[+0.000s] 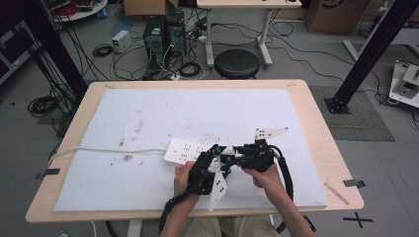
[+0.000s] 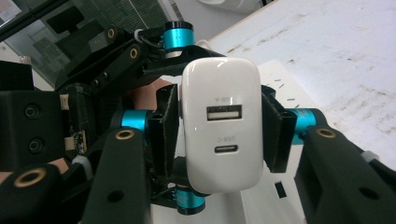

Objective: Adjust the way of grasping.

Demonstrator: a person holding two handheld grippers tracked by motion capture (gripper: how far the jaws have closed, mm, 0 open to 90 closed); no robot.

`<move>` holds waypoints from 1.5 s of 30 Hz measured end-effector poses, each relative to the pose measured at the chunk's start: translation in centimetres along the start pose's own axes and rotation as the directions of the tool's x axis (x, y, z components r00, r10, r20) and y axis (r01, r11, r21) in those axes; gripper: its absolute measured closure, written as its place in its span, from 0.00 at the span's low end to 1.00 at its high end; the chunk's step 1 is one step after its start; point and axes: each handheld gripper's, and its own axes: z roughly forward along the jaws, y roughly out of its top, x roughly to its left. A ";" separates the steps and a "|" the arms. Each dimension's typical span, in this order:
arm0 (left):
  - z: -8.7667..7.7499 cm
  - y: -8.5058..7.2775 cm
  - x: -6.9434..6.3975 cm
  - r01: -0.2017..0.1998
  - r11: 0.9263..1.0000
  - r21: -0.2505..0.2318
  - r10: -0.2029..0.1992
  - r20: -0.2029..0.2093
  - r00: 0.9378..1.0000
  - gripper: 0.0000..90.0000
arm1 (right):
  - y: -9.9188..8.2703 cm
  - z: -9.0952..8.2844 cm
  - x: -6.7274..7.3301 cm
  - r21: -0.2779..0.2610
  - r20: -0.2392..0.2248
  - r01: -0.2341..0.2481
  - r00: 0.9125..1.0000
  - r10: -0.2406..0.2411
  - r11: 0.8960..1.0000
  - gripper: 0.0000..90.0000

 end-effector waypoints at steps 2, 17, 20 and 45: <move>0.0 0.0 0.0 -0.001 1.000 0.000 0.001 -0.001 1.000 0.47 | 0.0 0.0 0.0 0.002 -0.001 -0.005 1.000 0.005 1.000 0.62; 0.0 -0.1 -0.1 0.001 1.000 0.000 -0.001 0.007 1.000 0.47 | -0.1 -0.2 0.0 -0.001 -0.003 0.003 1.000 -0.003 1.000 0.65; 0.0 -0.1 -0.1 0.001 1.000 0.001 -0.001 0.009 1.000 0.47 | -0.1 -0.2 0.0 -0.004 -0.004 0.004 1.000 -0.004 1.000 0.66; 0.2 0.0 -0.1 -0.012 1.000 0.028 0.011 0.027 1.000 0.47 | -0.4 0.0 0.7 0.014 0.101 0.053 0.993 -0.054 0.998 0.70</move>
